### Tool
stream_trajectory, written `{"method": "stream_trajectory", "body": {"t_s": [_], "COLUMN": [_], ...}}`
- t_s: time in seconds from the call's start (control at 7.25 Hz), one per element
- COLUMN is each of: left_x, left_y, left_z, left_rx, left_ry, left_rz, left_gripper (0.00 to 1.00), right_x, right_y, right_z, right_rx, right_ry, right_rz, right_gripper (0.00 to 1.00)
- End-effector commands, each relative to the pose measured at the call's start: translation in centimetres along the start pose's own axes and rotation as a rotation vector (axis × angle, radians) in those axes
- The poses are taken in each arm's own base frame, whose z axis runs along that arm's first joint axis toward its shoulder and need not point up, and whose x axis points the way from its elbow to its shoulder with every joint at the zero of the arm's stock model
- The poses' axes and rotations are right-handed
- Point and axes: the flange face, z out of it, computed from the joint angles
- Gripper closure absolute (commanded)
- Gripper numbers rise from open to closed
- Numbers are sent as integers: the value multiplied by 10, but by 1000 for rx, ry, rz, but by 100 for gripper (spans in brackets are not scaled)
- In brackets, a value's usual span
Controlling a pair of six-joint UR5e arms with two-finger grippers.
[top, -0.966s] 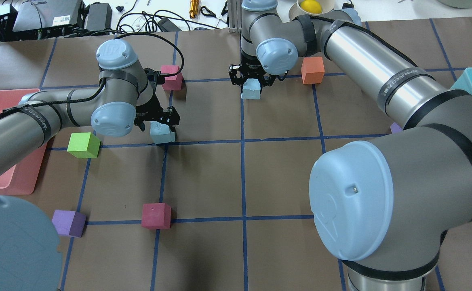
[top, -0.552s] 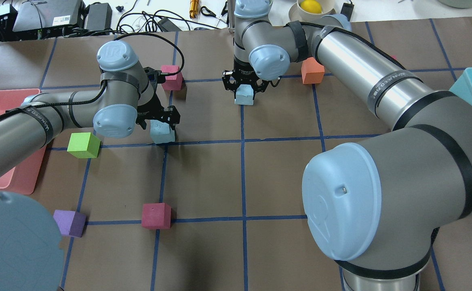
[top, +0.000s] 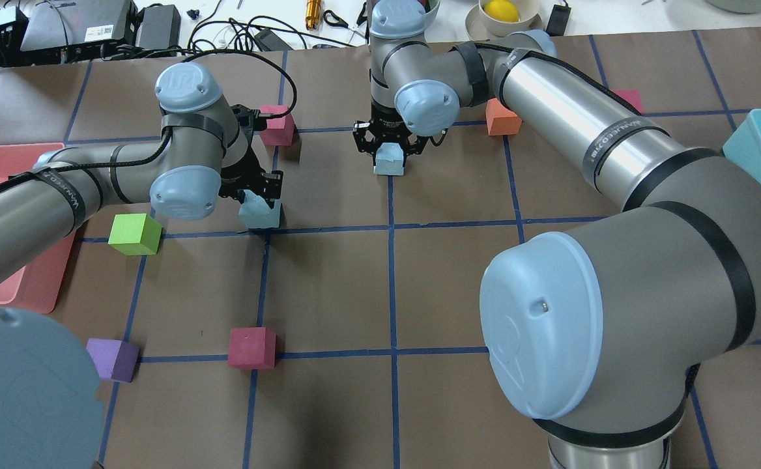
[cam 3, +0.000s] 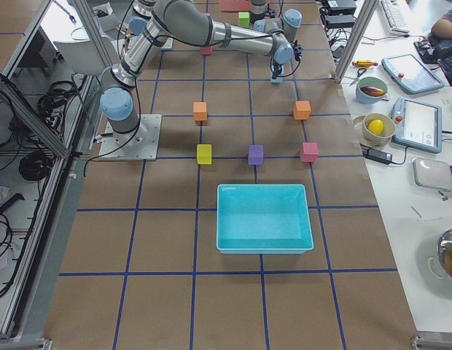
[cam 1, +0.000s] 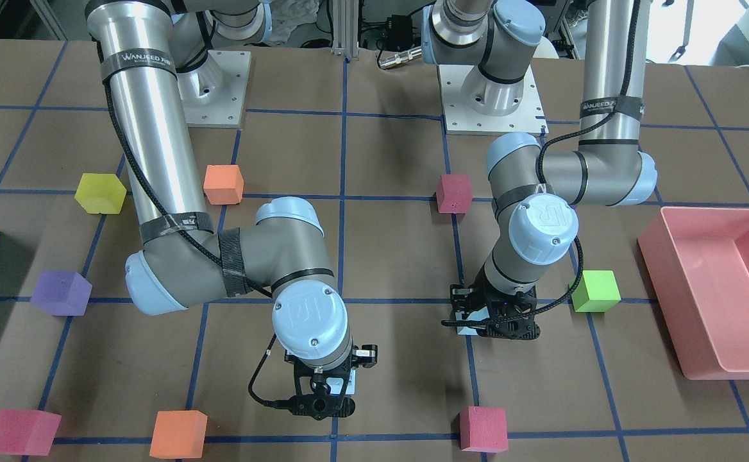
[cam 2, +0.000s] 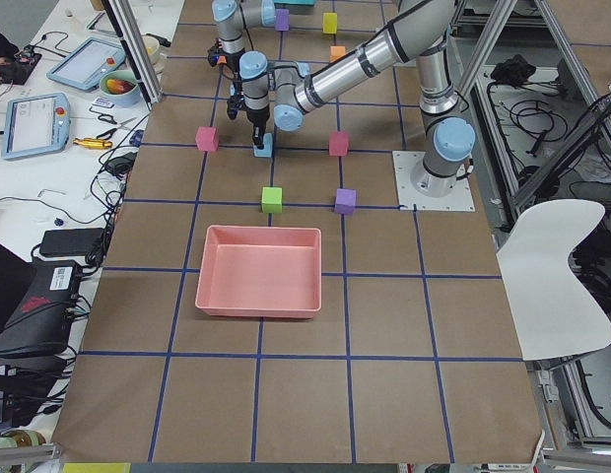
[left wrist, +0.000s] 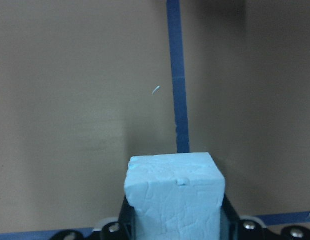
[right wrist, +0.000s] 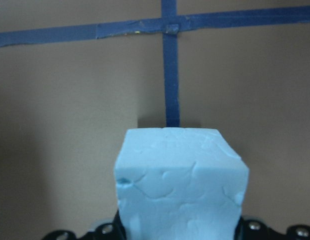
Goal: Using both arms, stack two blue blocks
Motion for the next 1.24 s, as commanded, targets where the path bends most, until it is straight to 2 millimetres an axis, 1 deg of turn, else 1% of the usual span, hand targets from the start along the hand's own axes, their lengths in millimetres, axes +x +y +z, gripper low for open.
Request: {"method": "stream_trajectory", "body": {"t_s": [0.0, 0.14, 0.41, 0.55, 0.69, 0.83, 0.97, 1.1], "left_x": [-1, 0, 2, 4, 4, 8, 11, 23], "left_y": [-16, -20, -21, -23, -30, -36, -45, -52], "left_z": [-25, -34, -39, -45, -55, -65, -74, -83], "left_rx": [53, 69, 80, 93, 93, 79, 74, 74], "left_ry": [-2, -3, 27, 40, 38, 39, 41, 51], "left_rz": [-2, -1, -6, -7, -7, -3, -21, -50], "left_gripper": [100, 100, 100, 100, 100, 100, 100, 100], "right_x": [1, 1, 1, 1, 17, 44, 92, 136], "right_y": [0, 0, -1, 1, 1, 6, 5, 9], "right_z": [3, 1, -6, -23, -66, -115, -156, -194], "right_rx": [-3, 3, 11, 31, 72, 95, 89, 107], "right_ry": [8, 9, 6, -1, -13, -9, 1, 3], "right_rz": [4, 1, 12, 16, 26, 54, 60, 30], "right_gripper": [19, 0, 0, 0, 0, 0, 0, 0]}}
